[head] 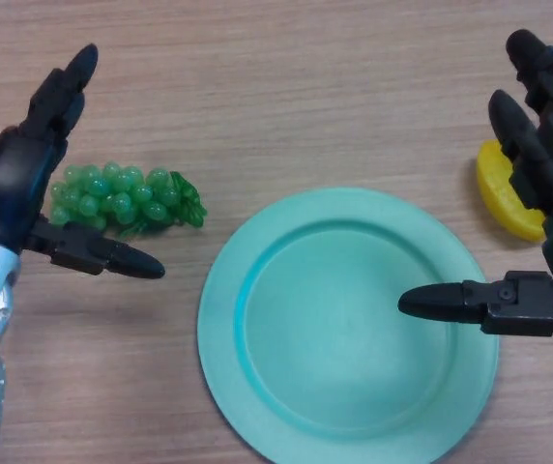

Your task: Pick up the green grapes and place it on the plate

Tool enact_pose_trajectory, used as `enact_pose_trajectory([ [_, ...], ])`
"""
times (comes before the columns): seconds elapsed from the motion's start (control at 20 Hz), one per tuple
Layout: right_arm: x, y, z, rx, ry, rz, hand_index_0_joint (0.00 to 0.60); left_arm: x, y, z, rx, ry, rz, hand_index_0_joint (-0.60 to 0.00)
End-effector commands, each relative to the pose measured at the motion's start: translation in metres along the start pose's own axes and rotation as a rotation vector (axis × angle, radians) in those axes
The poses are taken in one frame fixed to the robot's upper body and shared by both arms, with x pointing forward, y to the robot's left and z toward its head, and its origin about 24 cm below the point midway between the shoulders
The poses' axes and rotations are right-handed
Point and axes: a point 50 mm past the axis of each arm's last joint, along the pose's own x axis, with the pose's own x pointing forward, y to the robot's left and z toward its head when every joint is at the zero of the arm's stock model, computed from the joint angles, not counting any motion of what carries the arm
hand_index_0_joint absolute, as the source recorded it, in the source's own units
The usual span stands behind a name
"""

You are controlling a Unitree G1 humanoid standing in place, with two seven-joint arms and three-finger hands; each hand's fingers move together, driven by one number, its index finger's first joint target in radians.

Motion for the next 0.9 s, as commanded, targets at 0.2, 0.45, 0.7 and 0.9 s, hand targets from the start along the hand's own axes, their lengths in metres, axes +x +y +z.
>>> enact_pose_trajectory([
  [0.2, -0.005, -0.008, 0.031, -0.003, -0.202, -0.023, 0.0, 0.013, 0.034, 0.018, 0.101, -0.184, 0.143, 0.0],
  [0.45, -0.005, -0.01, 0.028, -0.023, -0.186, -0.03, 0.0, 0.013, 0.027, 0.011, 0.079, -0.21, 0.15, -0.2],
  [0.7, -0.005, -0.009, 0.027, -0.015, -0.174, -0.033, 0.0, 0.011, 0.011, -0.011, 0.326, -0.216, 0.117, -0.6],
  [0.9, -0.006, -0.009, 0.029, -0.02, -0.175, -0.036, 0.0, 0.004, 0.003, -0.027, 0.402, -0.124, 0.07, -0.6],
])
